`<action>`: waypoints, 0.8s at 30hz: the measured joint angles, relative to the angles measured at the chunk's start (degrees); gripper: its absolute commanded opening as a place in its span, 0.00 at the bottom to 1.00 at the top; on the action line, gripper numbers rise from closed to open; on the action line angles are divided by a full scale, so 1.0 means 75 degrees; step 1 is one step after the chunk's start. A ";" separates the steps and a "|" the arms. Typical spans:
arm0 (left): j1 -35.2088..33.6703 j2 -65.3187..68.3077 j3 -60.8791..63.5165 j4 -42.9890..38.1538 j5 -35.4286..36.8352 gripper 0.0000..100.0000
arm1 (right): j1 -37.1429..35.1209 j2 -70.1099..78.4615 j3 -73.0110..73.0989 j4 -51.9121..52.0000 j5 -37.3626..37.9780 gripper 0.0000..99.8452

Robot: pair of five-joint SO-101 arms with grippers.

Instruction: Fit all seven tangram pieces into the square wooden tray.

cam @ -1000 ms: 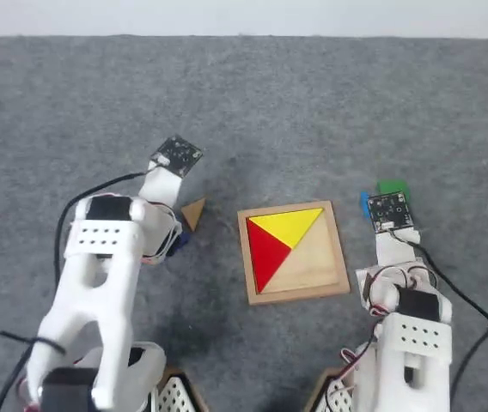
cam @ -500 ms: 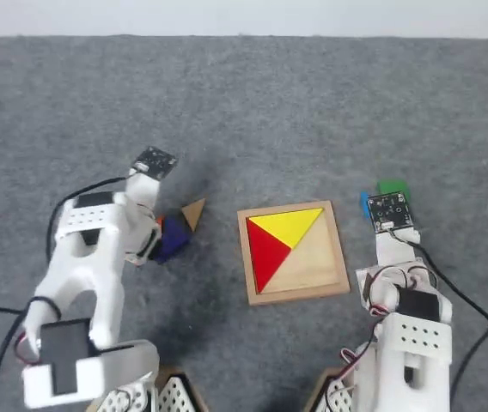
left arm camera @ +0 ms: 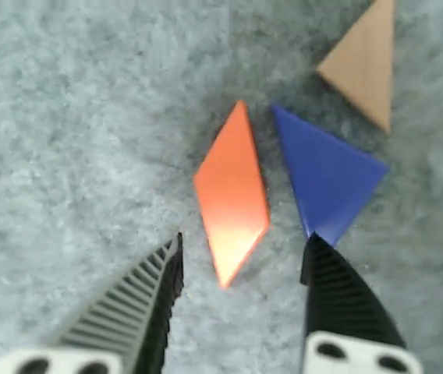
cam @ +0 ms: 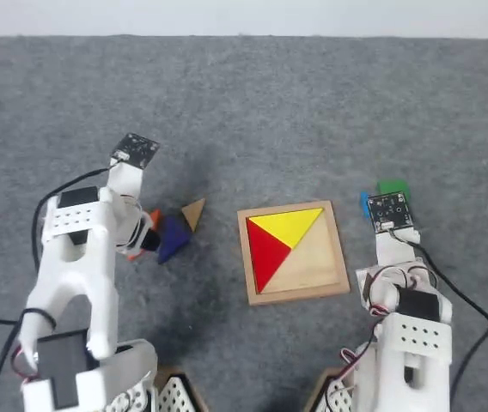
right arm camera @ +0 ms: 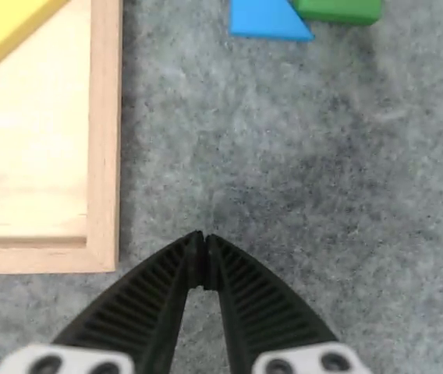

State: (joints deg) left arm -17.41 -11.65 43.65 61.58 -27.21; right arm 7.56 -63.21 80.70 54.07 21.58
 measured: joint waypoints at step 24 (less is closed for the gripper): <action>0.0070 0.2579 -0.1477 0.0199 0.0563 0.03 | 0.0000 0.0000 0.0000 0.0000 0.0000 0.01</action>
State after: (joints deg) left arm -16.88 7.69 32.57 63.08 -22.99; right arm 7.56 -63.21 80.70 54.07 21.58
